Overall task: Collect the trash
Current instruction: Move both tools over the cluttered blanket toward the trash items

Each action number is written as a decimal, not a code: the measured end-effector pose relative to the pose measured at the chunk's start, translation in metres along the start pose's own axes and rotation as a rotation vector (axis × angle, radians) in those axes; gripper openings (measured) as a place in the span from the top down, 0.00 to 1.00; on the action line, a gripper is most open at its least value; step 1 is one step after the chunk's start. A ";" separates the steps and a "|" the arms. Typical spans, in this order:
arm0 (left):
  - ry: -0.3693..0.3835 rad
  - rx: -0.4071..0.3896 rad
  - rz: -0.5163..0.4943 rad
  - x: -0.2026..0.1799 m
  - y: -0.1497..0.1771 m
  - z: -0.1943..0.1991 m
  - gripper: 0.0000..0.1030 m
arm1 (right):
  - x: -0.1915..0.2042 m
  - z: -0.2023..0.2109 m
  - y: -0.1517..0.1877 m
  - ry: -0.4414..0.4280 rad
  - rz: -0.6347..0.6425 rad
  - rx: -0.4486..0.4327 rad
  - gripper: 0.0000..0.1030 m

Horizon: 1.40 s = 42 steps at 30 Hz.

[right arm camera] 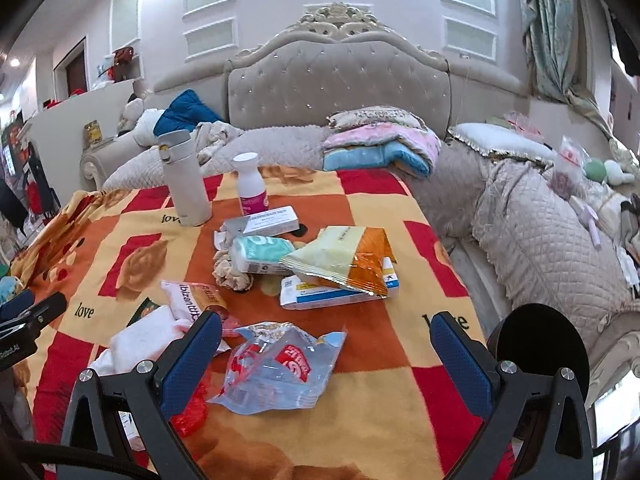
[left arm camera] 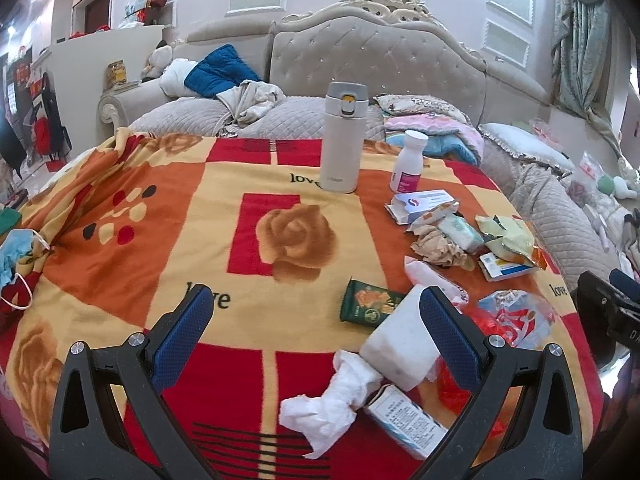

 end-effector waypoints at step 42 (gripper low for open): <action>0.001 -0.020 -0.006 -0.013 -0.007 0.005 0.01 | 0.004 0.003 -0.003 -0.024 0.002 0.003 0.00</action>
Point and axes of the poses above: each gripper's, at about its wrist camera, not at the fingertips, and z roughly against the way its jaws point, x to its left, y to its underside, the point moved 3 cm from there along -z, roughly the way its jaws point, and after that the axes turned 2 degrees about y, right-handed, at the moved point
